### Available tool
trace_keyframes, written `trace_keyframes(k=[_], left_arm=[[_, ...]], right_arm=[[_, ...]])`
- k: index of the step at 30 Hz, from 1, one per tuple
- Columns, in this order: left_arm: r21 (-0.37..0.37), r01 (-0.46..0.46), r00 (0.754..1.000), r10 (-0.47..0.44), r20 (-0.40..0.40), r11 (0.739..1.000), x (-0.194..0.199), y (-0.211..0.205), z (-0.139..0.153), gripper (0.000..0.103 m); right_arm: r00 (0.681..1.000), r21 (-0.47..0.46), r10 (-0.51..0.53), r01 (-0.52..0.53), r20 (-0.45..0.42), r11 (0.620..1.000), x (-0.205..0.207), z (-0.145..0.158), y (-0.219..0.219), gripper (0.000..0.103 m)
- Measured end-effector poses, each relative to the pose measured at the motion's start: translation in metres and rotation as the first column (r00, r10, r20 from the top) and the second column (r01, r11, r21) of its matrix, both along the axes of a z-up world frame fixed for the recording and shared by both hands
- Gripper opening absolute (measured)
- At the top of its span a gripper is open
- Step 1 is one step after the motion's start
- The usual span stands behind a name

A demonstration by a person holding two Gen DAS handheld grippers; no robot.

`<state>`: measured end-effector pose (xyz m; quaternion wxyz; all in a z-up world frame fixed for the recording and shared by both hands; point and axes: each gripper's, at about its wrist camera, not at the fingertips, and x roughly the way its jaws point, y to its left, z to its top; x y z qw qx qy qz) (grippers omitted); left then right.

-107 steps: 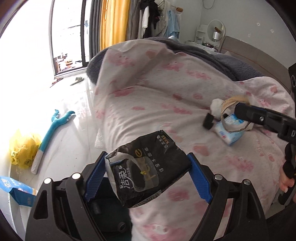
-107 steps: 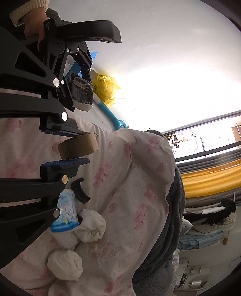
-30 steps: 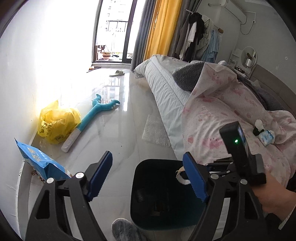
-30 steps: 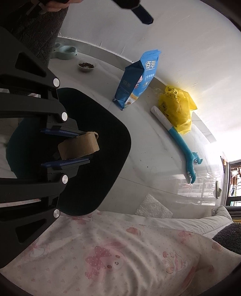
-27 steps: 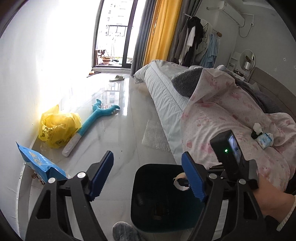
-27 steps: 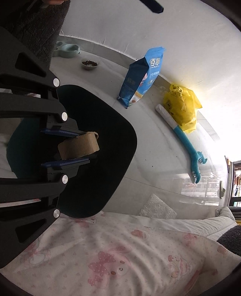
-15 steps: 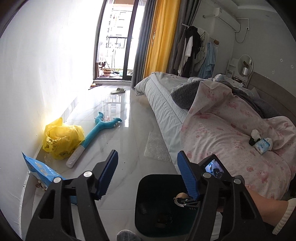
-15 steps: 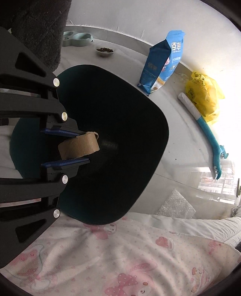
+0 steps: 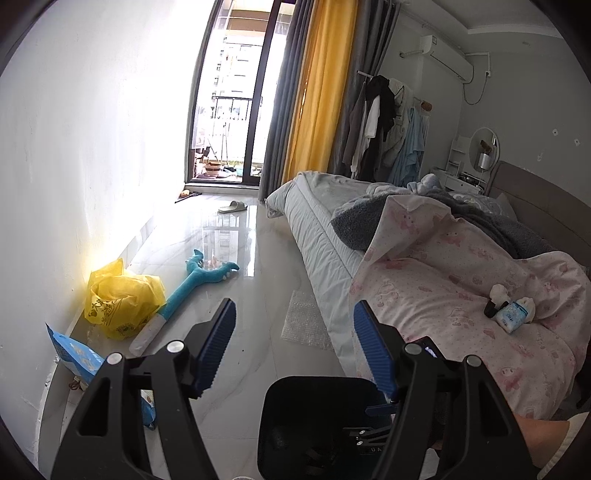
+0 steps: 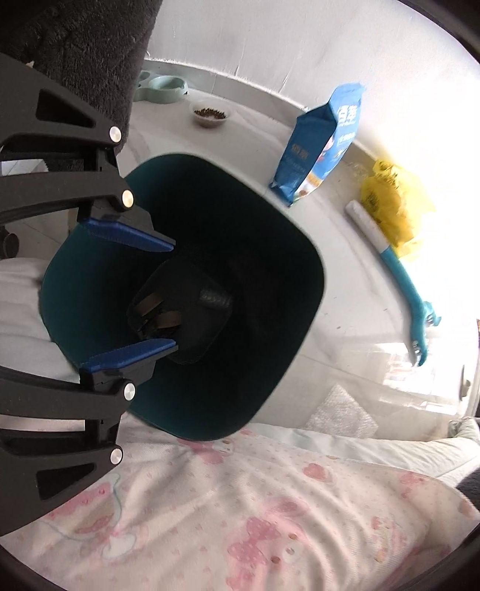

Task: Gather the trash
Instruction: 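Move both tools back over the bed toward the blue wipes pack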

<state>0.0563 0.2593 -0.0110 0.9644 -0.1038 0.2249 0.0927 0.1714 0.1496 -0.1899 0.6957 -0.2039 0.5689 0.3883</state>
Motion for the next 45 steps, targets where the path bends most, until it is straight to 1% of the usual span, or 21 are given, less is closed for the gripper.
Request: trace_keyframes(k=[4,8,12,15,17,19,25,28,34,38,40,45], left_arm=[[0.003,0.003,1.0,-0.003,0.019,1.0,0.004,-0.007,0.007,0.07],[0.005,0.002,1.0,-0.002,0.025,1.0,0.009,-0.016,0.008,0.07],[-0.002,0.011,1.0,-0.01,0.028,1.0,0.015,-0.023,0.01,0.073],[0.003,0.031,0.999,-0.031,0.031,1.0,0.019,-0.032,0.014,0.079],[-0.011,0.044,0.999,-0.043,0.03,0.999,0.023,-0.037,0.016,0.082],[-0.019,0.054,0.998,-0.053,0.03,0.998,0.027,-0.044,0.017,0.085],[-0.008,0.077,0.997,-0.077,0.025,0.997,0.039,-0.065,0.017,0.088],[-0.013,0.082,0.996,-0.082,0.022,0.997,0.045,-0.076,0.016,0.089],[-0.03,0.118,0.993,-0.118,0.006,0.993,0.06,-0.097,0.014,0.091],[-0.032,0.145,0.989,-0.145,0.001,0.989,0.068,-0.113,0.013,0.091],[-0.034,0.16,0.987,-0.16,-0.003,0.986,0.073,-0.122,0.012,0.091],[-0.036,0.203,0.979,-0.204,-0.009,0.978,0.086,-0.143,0.01,0.091]], right_arm=[[0.999,0.083,0.019,-0.021,0.031,0.996,-0.003,0.022,-0.008,0.062],[0.998,0.149,0.014,-0.022,0.056,0.989,0.0,0.041,-0.018,0.063],[0.995,0.218,-0.012,-0.011,0.102,0.976,0.006,0.063,-0.03,0.064],[0.986,0.252,-0.03,-0.013,0.165,0.968,0.008,0.08,-0.042,0.065],[0.979,0.27,-0.042,-0.013,0.199,0.963,0.008,0.09,-0.048,0.066],[0.972,0.283,-0.054,-0.014,0.231,0.959,0.01,0.098,-0.057,0.066],[0.948,0.312,-0.107,0.008,0.301,0.95,0.021,0.116,-0.087,0.067],[0.93,0.316,-0.132,0.019,0.342,0.949,0.027,0.126,-0.105,0.068],[0.911,0.346,-0.194,0.062,0.363,0.936,0.035,0.136,-0.136,0.07],[0.885,0.351,-0.232,0.085,0.403,0.933,0.04,0.143,-0.157,0.07],[0.874,0.353,-0.246,0.093,0.419,0.931,0.042,0.146,-0.169,0.072],[0.853,0.36,-0.299,0.142,0.428,0.922,0.053,0.149,-0.198,0.074]])
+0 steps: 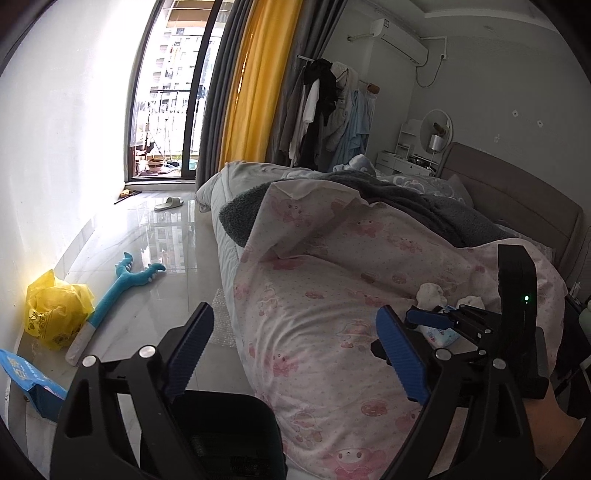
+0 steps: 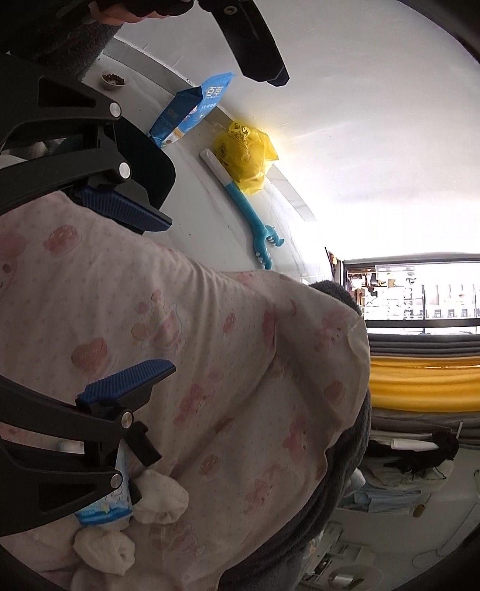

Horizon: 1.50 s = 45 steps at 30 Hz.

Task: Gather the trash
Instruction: 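Move both tools back over the bed toward the blue wipes pack, then close the right tool on the blue wet-wipes pack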

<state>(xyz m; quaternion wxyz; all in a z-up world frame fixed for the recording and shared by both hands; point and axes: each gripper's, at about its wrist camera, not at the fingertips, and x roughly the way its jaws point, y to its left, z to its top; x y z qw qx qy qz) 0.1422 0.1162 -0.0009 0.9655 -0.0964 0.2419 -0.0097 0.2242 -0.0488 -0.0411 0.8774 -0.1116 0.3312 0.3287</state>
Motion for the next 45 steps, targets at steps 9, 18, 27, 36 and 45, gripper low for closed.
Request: trace_keyframes(k=[9,18,27,36,45], left_arm=[[0.013,0.119,0.993,-0.119,-0.01,0.993,0.027,-0.022,-0.004,0.092],[0.043,0.274,0.961,-0.273,-0.035,0.961,0.059,-0.046,-0.01,0.093],[0.021,0.43,0.898,-0.426,-0.108,0.903,0.092,-0.067,-0.029,0.094],[0.059,0.49,0.867,-0.479,-0.138,0.87,0.115,-0.074,-0.046,0.094],[0.002,0.508,0.852,-0.502,-0.148,0.862,0.136,-0.079,-0.053,0.094]], right_arm=[[0.986,-0.044,-0.124,0.129,0.107,0.991,-0.001,0.005,-0.05,0.086],[0.968,-0.085,-0.187,0.203,0.166,0.976,0.002,-0.002,-0.083,0.095],[0.953,-0.191,-0.224,0.263,0.205,0.946,0.014,-0.02,-0.09,0.1],[0.942,-0.25,-0.249,0.303,0.225,0.92,0.024,-0.036,-0.091,0.1],[0.939,-0.272,-0.267,0.32,0.215,0.907,0.037,-0.045,-0.094,0.099]])
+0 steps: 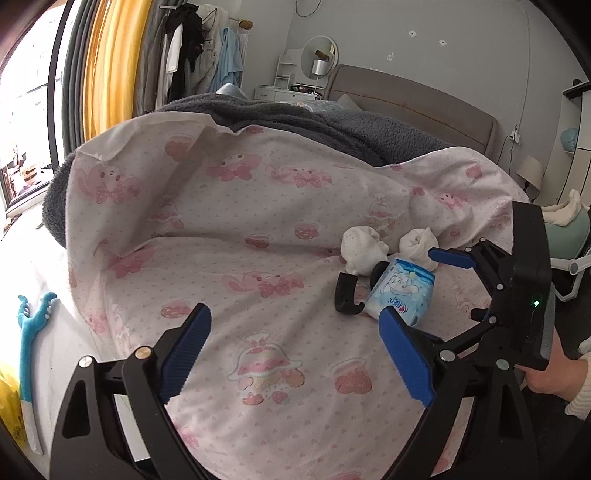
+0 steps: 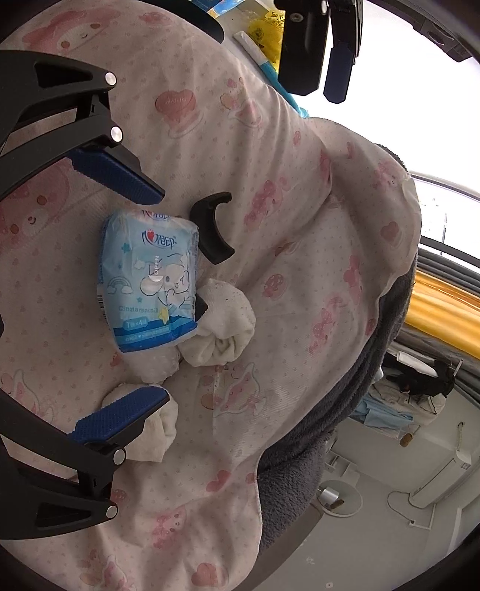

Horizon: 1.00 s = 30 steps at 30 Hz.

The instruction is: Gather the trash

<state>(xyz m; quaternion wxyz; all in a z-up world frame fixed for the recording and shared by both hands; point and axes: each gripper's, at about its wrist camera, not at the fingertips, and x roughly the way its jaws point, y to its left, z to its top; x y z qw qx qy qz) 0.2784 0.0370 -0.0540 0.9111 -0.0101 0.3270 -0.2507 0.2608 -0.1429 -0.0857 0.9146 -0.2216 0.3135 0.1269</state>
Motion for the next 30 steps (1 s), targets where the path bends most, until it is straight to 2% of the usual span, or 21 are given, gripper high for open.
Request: trace_keyframes(k=[4,5,7,15,21,26,30], left_arm=[[-0.006,0.008,1.0,-0.009,-0.015,1.0,0.006,-0.005,-0.004,0.094],[-0.007,0.009,1.0,-0.009,-0.018,1.0,0.007,-0.006,-0.004,0.094],[-0.008,0.007,1.0,-0.007,-0.025,1.0,0.011,-0.009,-0.007,0.094],[-0.007,0.013,0.999,-0.014,-0.032,1.0,0.019,-0.027,-0.011,0.094],[0.008,0.032,0.999,-0.031,-0.045,0.999,0.023,-0.047,-0.016,0.093],[0.05,0.017,0.999,-0.014,-0.049,0.999,0.028,-0.06,-0.023,0.083],[0.033,0.004,0.997,-0.001,-0.083,0.999,0.036,-0.066,-0.029,0.077]], right_arm=[[1.0,0.006,0.004,-0.004,-0.015,1.0,0.004,-0.002,-0.001,0.097],[1.0,0.01,0.008,-0.007,-0.018,1.0,0.005,-0.002,-0.001,0.093],[1.0,0.014,0.018,-0.018,-0.026,1.0,0.006,-0.002,-0.002,0.073],[0.999,0.072,0.05,-0.05,-0.005,0.996,0.0,0.008,-0.014,0.072],[0.998,0.171,0.062,-0.057,-0.023,0.984,0.0,0.018,-0.032,0.072],[0.997,0.269,0.045,-0.028,-0.055,0.963,0.005,0.024,-0.054,0.072],[0.998,0.315,0.027,-0.005,-0.065,0.949,0.007,0.027,-0.071,0.072]])
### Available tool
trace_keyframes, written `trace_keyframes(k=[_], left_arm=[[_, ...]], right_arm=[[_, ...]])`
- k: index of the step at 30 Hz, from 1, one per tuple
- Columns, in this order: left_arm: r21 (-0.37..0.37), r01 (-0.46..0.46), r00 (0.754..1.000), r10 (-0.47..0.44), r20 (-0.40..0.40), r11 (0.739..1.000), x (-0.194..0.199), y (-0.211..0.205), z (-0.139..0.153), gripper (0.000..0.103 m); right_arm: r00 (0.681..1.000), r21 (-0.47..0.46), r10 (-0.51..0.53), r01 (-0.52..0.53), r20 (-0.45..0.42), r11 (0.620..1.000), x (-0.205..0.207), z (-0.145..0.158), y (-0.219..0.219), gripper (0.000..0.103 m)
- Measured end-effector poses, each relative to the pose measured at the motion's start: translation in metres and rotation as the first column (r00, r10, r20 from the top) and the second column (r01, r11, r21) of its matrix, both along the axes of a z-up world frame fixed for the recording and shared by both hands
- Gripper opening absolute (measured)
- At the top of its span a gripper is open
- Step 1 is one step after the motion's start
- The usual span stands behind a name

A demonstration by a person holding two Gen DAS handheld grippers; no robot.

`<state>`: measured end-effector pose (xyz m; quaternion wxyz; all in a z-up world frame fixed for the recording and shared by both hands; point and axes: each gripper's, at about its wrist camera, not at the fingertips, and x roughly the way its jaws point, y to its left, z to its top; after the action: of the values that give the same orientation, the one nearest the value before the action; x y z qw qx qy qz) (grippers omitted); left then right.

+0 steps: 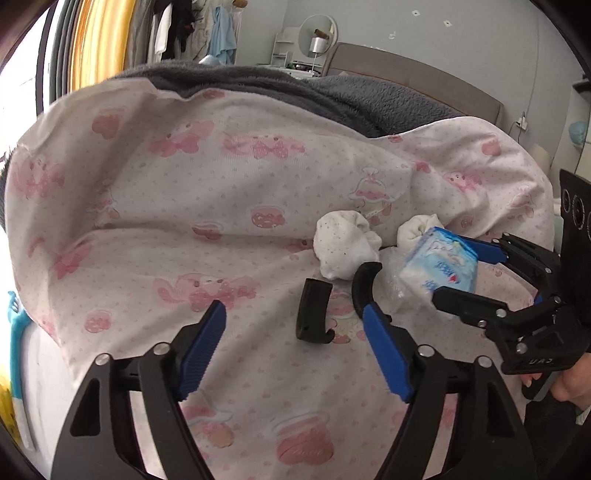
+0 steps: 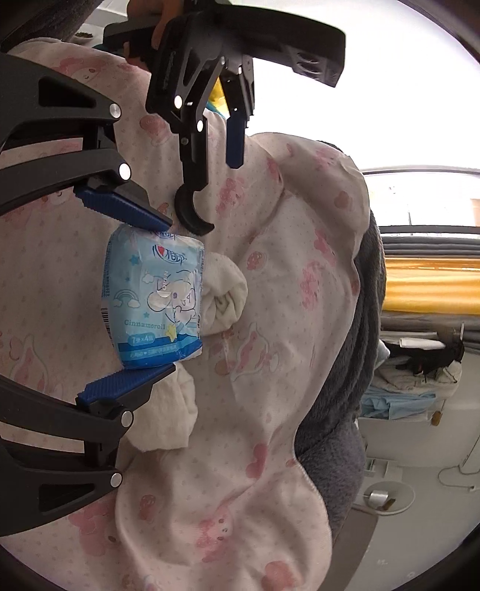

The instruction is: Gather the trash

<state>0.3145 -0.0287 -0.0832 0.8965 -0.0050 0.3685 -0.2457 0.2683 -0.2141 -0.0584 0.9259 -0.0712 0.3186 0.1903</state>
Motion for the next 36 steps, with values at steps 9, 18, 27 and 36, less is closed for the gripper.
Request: trace_keyframes(k=[9,18,27,36], left_arm=[[0.075,0.007,0.999,-0.004,-0.041,0.997,0.011,-0.025,-0.013,0.066],[0.083,-0.013,0.998,0.018,-0.062,0.997,0.022,-0.034,-0.019,0.051],[0.12,-0.029,0.996,0.039,-0.08,0.992,0.029,-0.044,-0.023,0.022],[0.081,-0.081,0.993,0.088,-0.083,0.993,0.014,-0.03,-0.016,0.022]], right_arm=[[1.0,0.067,-0.009,0.01,-0.018,0.998,-0.001,0.003,-0.026,0.072],[1.0,0.096,-0.017,0.019,-0.022,0.995,-0.001,0.007,-0.038,0.072],[0.999,0.125,-0.016,0.02,-0.03,0.992,-0.002,0.013,-0.042,0.072],[0.999,0.153,0.004,0.002,-0.04,0.988,-0.001,0.02,-0.035,0.072]])
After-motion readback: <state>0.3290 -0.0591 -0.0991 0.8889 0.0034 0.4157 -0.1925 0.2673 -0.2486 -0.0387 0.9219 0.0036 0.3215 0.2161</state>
